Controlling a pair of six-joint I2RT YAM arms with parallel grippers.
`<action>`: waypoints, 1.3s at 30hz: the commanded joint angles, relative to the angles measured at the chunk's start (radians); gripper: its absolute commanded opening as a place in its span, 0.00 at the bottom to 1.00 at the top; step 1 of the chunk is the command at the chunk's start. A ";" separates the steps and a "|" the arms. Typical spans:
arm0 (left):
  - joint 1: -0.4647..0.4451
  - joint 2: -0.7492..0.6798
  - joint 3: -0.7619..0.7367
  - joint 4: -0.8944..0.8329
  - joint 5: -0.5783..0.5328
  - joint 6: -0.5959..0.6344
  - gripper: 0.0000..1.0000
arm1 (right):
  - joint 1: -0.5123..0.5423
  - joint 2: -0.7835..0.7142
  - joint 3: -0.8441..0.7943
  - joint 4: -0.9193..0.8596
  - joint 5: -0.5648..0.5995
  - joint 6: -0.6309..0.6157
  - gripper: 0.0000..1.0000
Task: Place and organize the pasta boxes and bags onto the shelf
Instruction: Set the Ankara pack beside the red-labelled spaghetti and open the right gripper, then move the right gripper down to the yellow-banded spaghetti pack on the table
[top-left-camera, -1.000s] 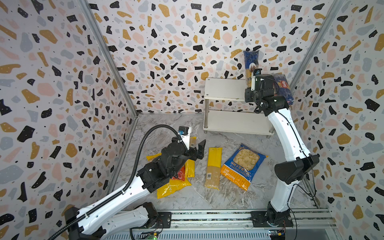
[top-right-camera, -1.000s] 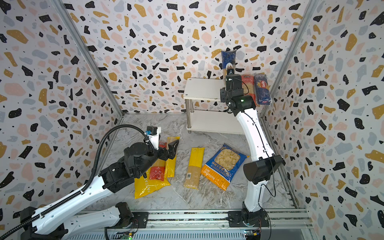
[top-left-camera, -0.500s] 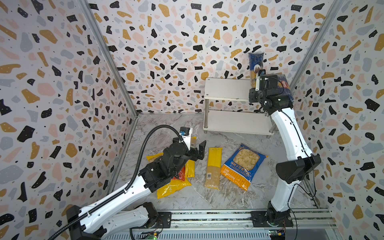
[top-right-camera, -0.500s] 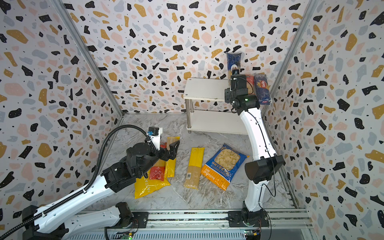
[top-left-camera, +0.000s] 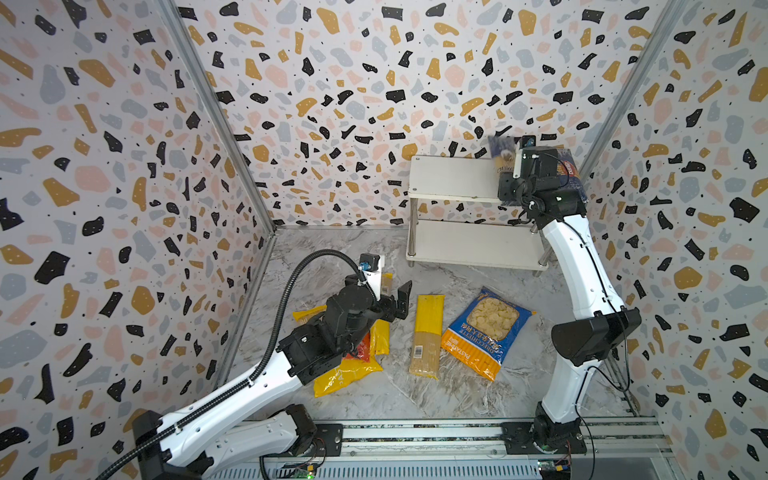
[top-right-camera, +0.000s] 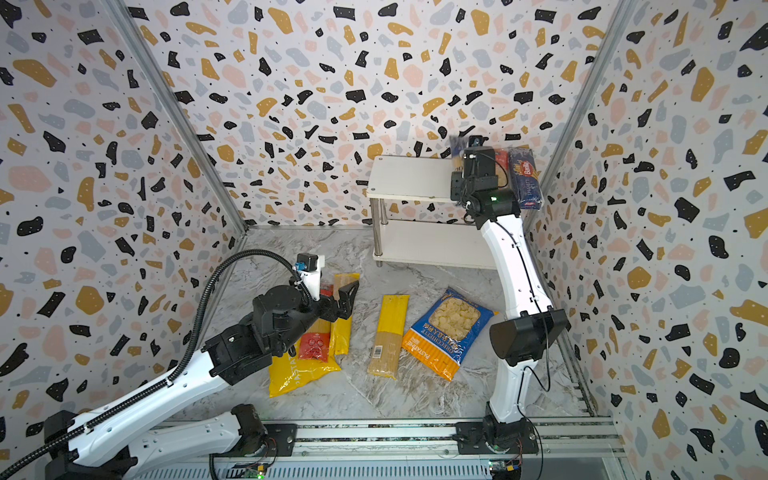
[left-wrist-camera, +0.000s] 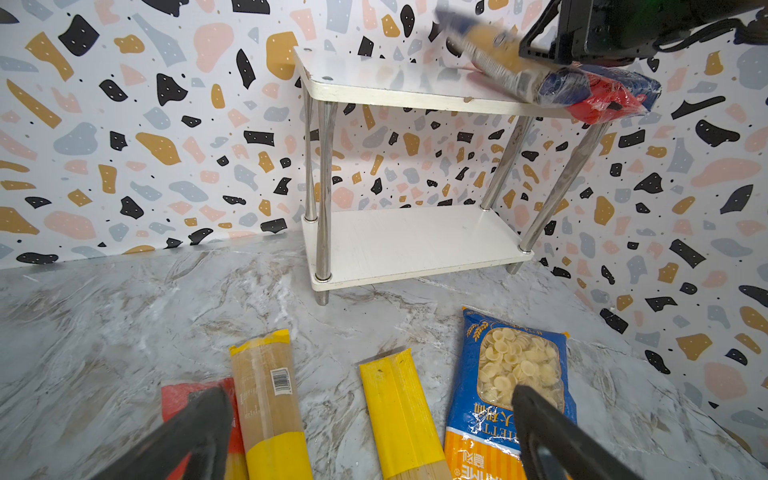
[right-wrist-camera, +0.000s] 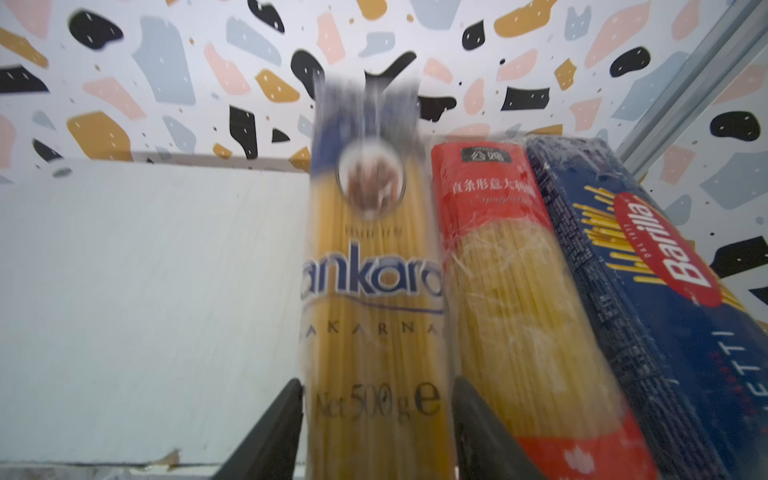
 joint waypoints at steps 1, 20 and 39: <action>-0.003 -0.005 0.009 0.020 -0.022 0.009 1.00 | -0.004 -0.069 0.028 0.087 -0.002 0.015 0.60; -0.005 -0.061 -0.025 -0.027 -0.037 -0.034 0.99 | 0.144 -0.303 -0.238 0.178 0.008 -0.001 0.65; -0.005 -0.229 -0.153 -0.112 -0.095 -0.135 1.00 | 0.603 -0.779 -1.028 0.307 -0.014 0.163 0.82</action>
